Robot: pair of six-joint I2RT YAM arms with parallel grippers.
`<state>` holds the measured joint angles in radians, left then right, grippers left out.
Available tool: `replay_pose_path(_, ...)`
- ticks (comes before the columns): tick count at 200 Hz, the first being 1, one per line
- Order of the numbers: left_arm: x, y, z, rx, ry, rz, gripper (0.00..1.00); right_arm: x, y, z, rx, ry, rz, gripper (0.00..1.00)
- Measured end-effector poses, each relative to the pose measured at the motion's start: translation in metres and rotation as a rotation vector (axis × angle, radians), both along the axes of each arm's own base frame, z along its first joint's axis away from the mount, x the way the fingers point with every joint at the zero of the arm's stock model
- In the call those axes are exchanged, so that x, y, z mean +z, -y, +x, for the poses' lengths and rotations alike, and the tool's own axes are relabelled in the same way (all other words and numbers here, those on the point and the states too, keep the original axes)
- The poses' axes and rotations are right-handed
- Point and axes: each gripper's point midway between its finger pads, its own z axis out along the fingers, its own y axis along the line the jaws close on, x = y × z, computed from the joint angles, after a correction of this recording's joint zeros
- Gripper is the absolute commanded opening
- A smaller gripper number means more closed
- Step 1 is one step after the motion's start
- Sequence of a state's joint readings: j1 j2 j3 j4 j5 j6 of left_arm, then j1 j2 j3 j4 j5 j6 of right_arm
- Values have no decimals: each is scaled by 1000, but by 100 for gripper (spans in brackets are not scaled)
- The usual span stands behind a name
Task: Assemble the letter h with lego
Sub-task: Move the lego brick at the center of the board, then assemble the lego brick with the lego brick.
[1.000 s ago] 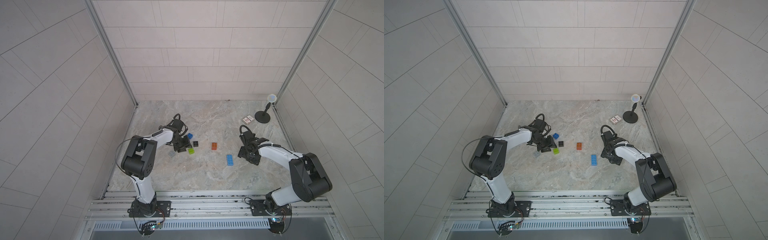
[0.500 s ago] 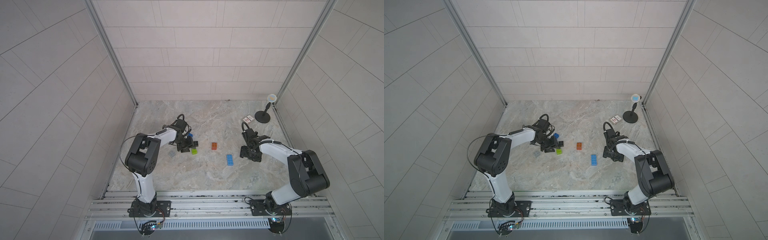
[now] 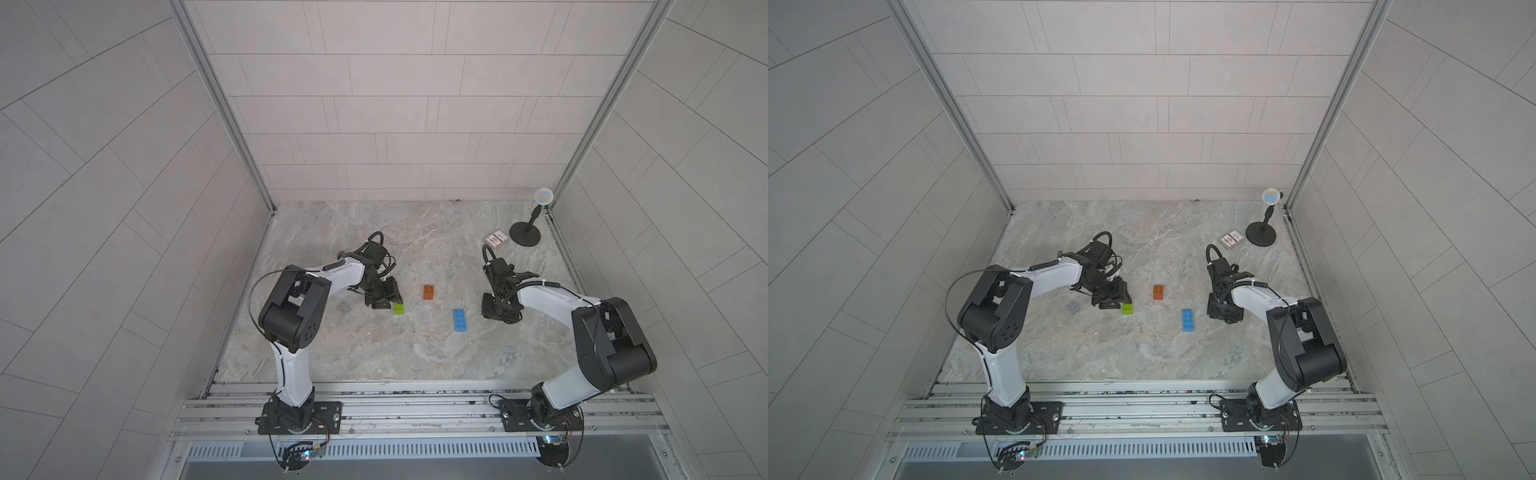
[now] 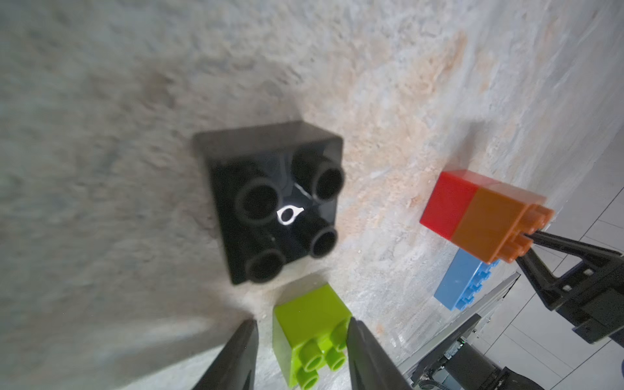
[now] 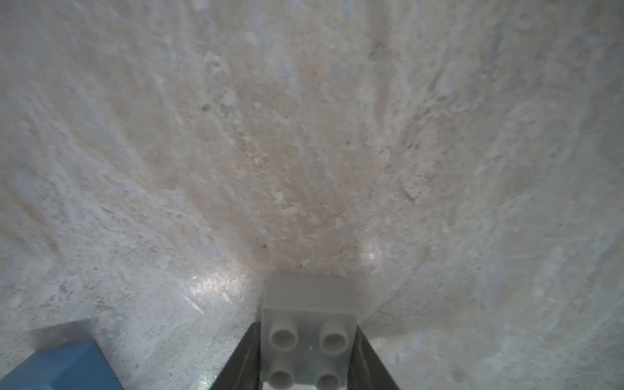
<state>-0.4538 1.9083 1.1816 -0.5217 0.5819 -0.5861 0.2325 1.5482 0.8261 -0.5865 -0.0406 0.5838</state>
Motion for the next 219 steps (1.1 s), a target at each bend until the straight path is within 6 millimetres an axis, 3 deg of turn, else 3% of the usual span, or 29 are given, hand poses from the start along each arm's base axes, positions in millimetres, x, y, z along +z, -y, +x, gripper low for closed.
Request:
replay_pose_path(60,0,23,-19,-75,-5,-5,50,2,-4,-8,8,6,31,20)
replay_pose_path(85,2,27,-24,-84,-6,-11,56,19,-13,-13,14,56,54,18)
replay_pose_path(122,13,24,-26,-74,11,-17,64,75,-71,-24,125,242,157,19)
replay_pose_path(140,25,21,-22,-57,41,-34,65,91,-100,-29,162,277,201,19)
replay_pose_path(166,51,-4,-3,41,120,-61,66,92,-137,-35,179,269,229,22)
replay_pose_path(195,80,-54,25,224,223,-66,66,77,-181,-31,156,227,251,23)
replay_pose_path(219,89,-90,39,344,270,-39,66,64,-216,-19,144,190,234,24)
